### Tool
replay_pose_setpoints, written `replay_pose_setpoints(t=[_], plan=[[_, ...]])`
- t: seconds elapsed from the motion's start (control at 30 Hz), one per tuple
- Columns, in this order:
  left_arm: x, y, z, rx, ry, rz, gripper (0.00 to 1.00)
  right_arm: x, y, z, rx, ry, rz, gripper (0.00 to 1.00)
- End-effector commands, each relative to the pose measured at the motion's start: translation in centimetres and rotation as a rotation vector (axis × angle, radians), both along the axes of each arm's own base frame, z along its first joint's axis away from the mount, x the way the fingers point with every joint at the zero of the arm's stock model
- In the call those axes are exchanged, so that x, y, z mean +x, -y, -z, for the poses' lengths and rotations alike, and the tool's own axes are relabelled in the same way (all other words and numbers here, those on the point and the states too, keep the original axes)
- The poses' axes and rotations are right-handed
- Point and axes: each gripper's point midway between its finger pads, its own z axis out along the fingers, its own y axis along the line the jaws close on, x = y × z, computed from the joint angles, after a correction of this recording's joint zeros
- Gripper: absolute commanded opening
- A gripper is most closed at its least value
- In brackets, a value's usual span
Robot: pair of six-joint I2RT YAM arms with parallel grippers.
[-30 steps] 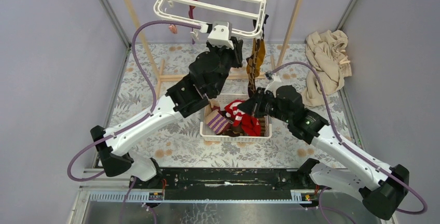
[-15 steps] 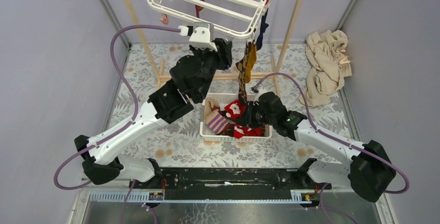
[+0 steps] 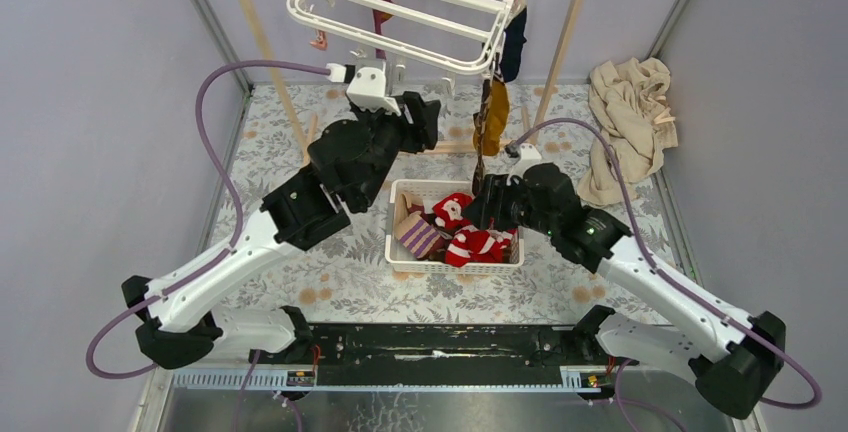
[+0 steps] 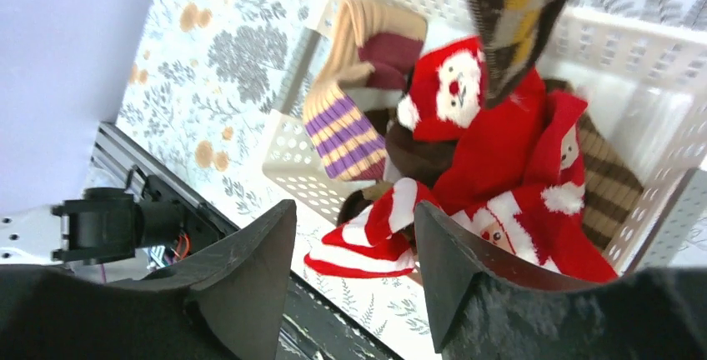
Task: Remove the socks clipped to the hanger
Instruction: Place the sock in the bin.
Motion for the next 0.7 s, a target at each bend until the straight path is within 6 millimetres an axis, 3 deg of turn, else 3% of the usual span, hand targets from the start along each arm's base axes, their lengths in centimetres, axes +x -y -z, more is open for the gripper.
replay_pose_setpoints(t=[0.0, 0.23, 0.5, 0.57, 0.67], plan=[[-1.2, -1.1, -0.1, -0.058, -0.018, 0.024, 0.66, 0.9, 1.3, -4.8, 0.002, 0.120, 0.046, 0.62], [-2.8, -2.4, 1.2, -0.081, -0.050, 0.043, 0.67, 2.4, 3.3, -8.3, -0.020, 0.232, 0.149, 0.62], [-4.3, -3.0, 4.2, -0.090, -0.107, 0.069, 0.74, 5.2, 3.8, -8.5, -0.075, 0.299, 0.239, 0.59], [-4.7, -3.0, 4.8, -0.093, -0.117, 0.082, 0.97, 6.0, 4.0, -8.0, -0.086, 0.312, 0.268, 0.59], [-5.4, -3.1, 5.2, -0.110, -0.128, 0.099, 0.99, 7.1, 5.1, -7.2, -0.115, 0.343, 0.332, 0.59]])
